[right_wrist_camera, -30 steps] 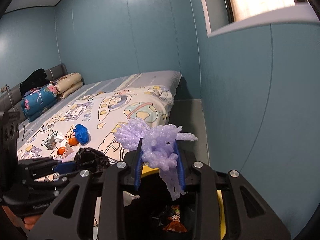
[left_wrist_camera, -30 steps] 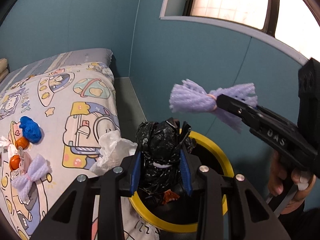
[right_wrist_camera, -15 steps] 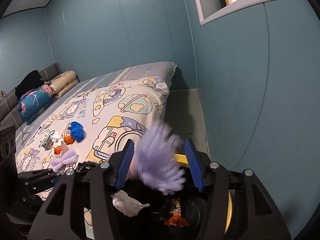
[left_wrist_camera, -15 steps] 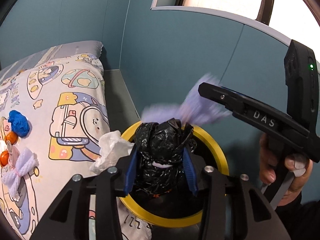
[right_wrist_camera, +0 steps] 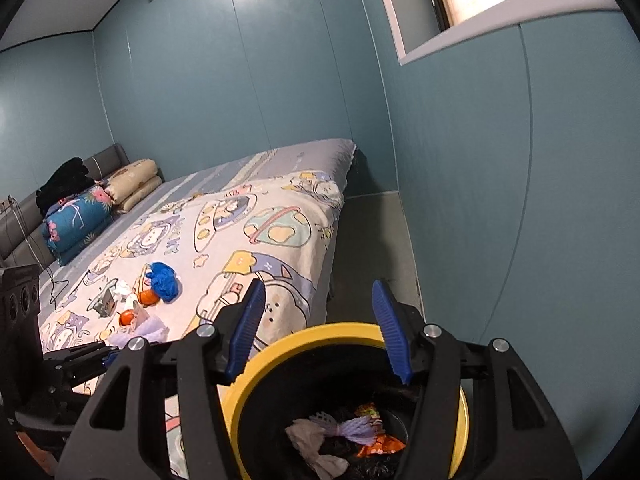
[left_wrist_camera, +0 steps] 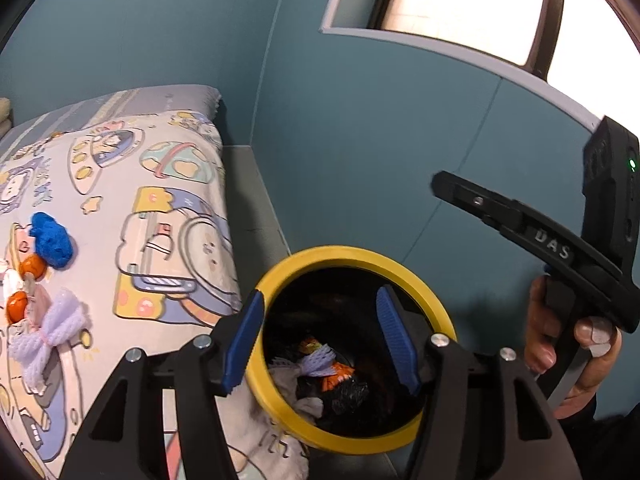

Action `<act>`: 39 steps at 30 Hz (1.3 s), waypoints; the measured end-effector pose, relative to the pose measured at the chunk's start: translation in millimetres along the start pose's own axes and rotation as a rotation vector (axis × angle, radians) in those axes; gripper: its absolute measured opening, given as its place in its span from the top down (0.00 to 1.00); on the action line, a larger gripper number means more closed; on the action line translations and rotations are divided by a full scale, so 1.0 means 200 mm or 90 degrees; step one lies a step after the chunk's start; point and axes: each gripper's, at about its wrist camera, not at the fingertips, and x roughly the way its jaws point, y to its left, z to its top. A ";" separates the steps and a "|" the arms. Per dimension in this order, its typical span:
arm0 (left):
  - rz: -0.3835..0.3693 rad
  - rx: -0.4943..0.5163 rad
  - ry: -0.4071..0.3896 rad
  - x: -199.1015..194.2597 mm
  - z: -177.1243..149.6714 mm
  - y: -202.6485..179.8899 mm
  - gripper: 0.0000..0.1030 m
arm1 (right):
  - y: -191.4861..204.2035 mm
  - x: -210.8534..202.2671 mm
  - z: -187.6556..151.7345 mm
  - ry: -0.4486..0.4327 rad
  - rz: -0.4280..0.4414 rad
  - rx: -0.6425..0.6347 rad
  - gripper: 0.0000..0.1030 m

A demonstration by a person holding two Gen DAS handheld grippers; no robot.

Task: Collect trash
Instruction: 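Open both tools over the yellow bin to drop the net and black bag, then move both open tools back over the trash on the bed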

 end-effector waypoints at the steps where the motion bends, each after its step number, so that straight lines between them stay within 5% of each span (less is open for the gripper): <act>1: 0.009 -0.006 -0.007 -0.03 0.01 0.03 0.46 | 0.01 -0.01 0.01 -0.006 0.004 -0.001 0.49; 14: 0.122 -0.087 -0.123 -0.51 0.11 0.39 0.45 | 0.39 -0.02 0.14 -0.052 0.086 -0.067 0.42; 19: 0.191 -0.122 -0.166 -0.74 0.14 0.57 0.35 | 0.54 0.01 0.18 -0.059 0.116 -0.081 0.41; 39: 0.376 -0.221 -0.227 -1.17 -0.03 1.26 0.13 | 1.16 0.41 0.13 -0.002 0.239 -0.121 0.30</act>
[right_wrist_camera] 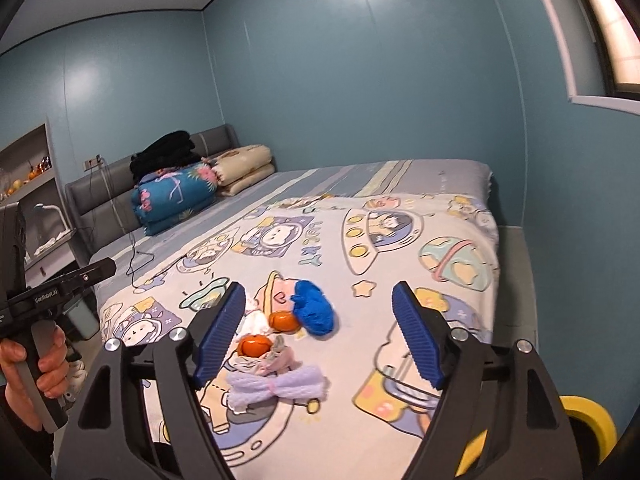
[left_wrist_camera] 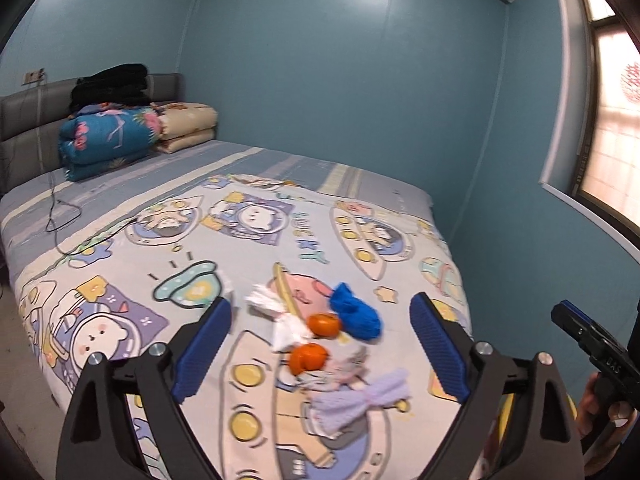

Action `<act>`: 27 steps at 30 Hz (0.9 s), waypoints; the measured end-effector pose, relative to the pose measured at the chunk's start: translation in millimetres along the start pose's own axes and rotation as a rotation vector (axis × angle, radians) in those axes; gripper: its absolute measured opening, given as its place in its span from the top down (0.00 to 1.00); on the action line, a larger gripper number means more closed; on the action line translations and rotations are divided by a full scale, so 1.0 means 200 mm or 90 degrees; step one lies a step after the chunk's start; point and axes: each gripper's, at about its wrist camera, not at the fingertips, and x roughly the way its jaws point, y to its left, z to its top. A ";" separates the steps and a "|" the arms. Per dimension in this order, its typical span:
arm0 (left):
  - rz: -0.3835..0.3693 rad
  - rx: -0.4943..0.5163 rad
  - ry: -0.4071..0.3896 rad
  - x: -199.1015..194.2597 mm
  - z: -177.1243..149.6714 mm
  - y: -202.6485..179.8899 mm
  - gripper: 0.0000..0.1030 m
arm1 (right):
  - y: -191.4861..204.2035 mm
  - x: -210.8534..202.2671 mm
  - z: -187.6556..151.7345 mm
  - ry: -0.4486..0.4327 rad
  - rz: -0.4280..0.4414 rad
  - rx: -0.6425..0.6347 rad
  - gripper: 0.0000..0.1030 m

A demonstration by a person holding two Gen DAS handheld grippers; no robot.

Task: Collect trash
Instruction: 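Move both open tools back over the trash on the bed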

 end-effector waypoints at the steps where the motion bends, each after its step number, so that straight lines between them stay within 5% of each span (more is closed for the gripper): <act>1: 0.005 -0.008 -0.002 0.01 0.00 0.05 0.11 | 0.02 0.05 0.00 0.007 0.004 -0.003 0.29; 14: 0.055 -0.078 0.042 0.30 -0.06 0.52 0.08 | 0.24 0.51 -0.16 0.104 0.026 -0.020 0.24; 27: 0.051 -0.073 0.106 0.70 -0.18 0.69 0.08 | 0.26 0.84 -0.36 0.171 0.022 -0.006 0.23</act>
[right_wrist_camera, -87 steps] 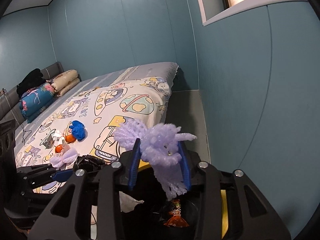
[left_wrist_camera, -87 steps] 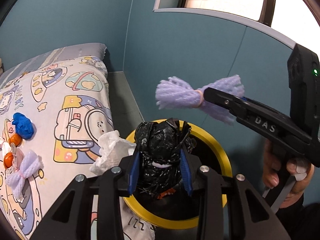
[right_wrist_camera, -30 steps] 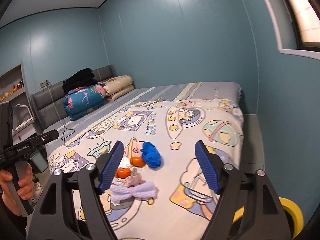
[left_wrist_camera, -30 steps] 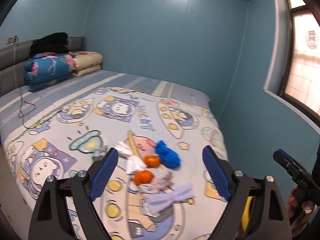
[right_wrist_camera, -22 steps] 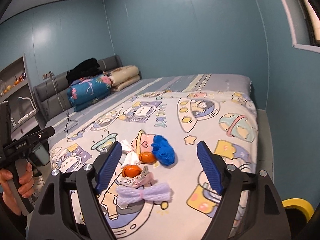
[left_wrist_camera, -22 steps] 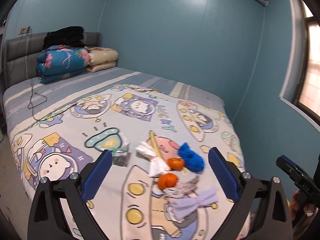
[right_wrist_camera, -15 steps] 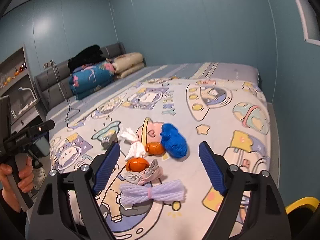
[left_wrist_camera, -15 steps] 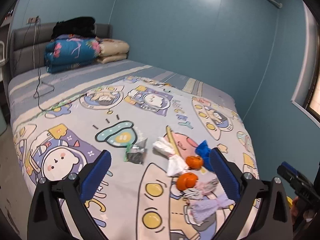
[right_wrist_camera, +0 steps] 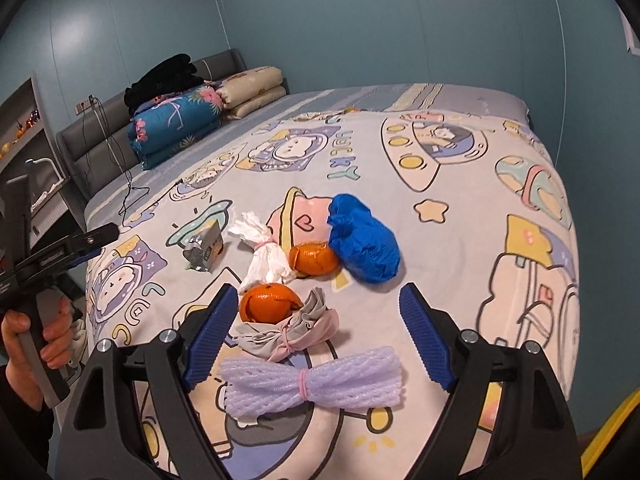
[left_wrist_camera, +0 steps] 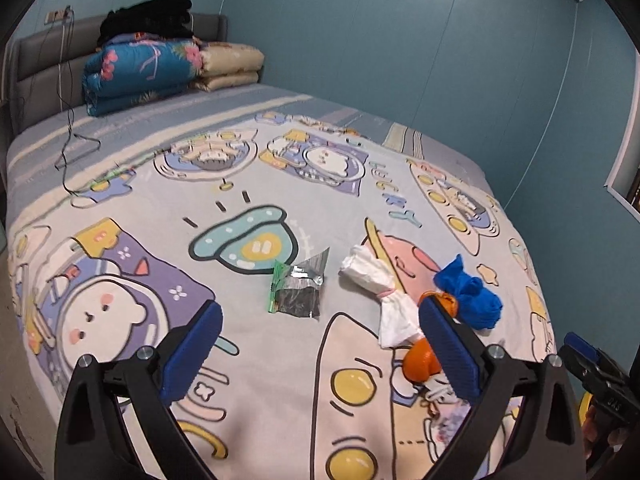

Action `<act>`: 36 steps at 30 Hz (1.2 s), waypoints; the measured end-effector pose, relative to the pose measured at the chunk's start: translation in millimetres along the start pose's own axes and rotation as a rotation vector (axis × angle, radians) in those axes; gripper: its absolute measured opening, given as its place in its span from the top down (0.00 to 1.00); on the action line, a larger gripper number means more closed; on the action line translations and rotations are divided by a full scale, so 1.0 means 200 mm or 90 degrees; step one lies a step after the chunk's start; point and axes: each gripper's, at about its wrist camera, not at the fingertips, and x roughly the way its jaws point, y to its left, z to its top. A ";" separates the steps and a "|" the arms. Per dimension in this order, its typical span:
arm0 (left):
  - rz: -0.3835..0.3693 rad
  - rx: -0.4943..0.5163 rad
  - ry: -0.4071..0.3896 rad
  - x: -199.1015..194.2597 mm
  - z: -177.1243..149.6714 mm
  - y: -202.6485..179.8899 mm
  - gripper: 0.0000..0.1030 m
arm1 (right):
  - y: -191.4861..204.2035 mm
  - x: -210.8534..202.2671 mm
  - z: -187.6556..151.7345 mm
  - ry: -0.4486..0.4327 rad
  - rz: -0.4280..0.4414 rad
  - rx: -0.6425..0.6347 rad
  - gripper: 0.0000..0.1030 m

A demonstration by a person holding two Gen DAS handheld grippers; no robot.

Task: Collect trash
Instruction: 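Move both open tools back over the trash on the bed, then grasp the pink cloth with the right tool while the left tool grasps the green wrapper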

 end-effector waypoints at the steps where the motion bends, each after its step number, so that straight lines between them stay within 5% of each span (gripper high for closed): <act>1: 0.000 0.000 0.005 0.05 0.00 0.01 0.08 | 0.00 0.02 -0.01 0.003 0.002 0.002 0.23; 24: 0.020 0.033 0.064 0.61 0.10 0.05 0.08 | -0.03 0.41 -0.13 0.089 0.012 0.043 0.24; 31: 0.020 0.028 0.084 0.70 0.08 0.06 0.08 | -0.03 0.46 -0.14 0.103 0.012 0.044 0.34; 36: 0.011 0.028 0.101 0.74 0.07 0.05 0.23 | -0.03 0.50 -0.16 0.117 0.013 0.045 0.43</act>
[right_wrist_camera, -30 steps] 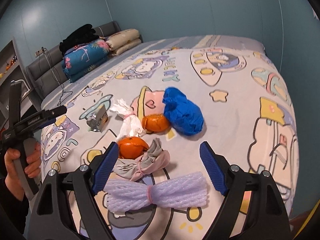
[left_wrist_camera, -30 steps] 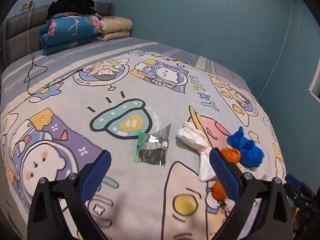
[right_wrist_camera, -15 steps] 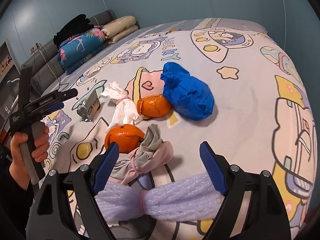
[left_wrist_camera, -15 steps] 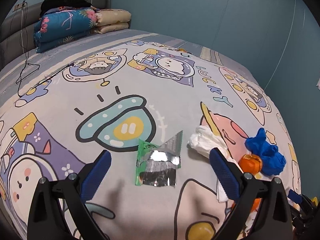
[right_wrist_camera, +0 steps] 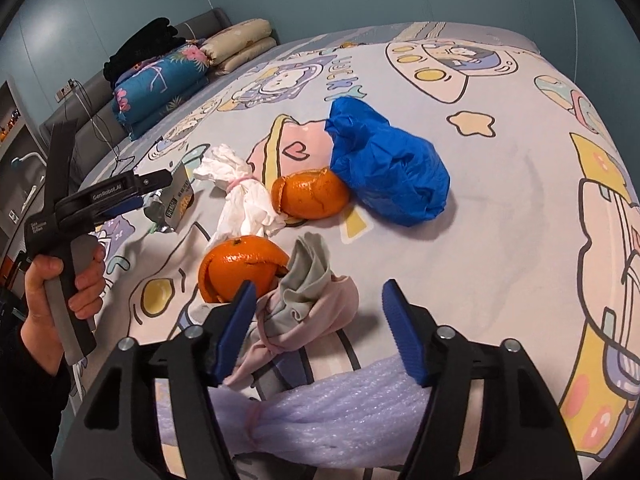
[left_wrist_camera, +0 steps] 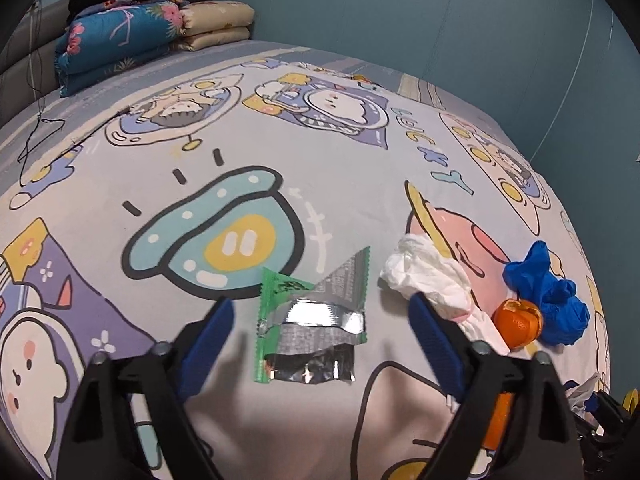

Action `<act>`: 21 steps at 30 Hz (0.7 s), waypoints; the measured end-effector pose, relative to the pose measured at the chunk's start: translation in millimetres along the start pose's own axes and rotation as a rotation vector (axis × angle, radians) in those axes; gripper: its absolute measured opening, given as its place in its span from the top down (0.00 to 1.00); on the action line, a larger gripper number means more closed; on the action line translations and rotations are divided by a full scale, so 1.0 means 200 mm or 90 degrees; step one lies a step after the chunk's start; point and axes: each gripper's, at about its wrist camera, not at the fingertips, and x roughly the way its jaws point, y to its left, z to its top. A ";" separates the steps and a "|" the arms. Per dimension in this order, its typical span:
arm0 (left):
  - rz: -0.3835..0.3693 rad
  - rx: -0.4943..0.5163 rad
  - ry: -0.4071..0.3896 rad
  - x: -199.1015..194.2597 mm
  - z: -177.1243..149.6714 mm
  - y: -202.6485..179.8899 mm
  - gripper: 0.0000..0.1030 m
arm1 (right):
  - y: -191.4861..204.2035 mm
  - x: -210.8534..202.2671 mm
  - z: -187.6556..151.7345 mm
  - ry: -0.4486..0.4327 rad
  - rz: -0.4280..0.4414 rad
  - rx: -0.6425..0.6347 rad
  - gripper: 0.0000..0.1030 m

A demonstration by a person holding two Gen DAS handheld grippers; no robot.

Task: Collect trash
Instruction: 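Grasp the pink cloth with the right tool while the left tool grasps the green wrapper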

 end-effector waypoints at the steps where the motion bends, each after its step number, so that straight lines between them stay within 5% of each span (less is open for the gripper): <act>1: 0.005 0.003 0.006 0.01 0.00 -0.01 0.28 | 0.00 0.00 0.00 0.001 0.001 0.001 0.45; 16: 0.013 0.010 0.039 0.06 -0.02 -0.05 0.84 | 0.00 -0.02 -0.01 0.002 0.016 -0.008 0.88; 21: 0.010 0.022 0.030 0.02 -0.03 -0.09 0.87 | 0.01 -0.05 -0.02 -0.007 0.025 -0.018 0.91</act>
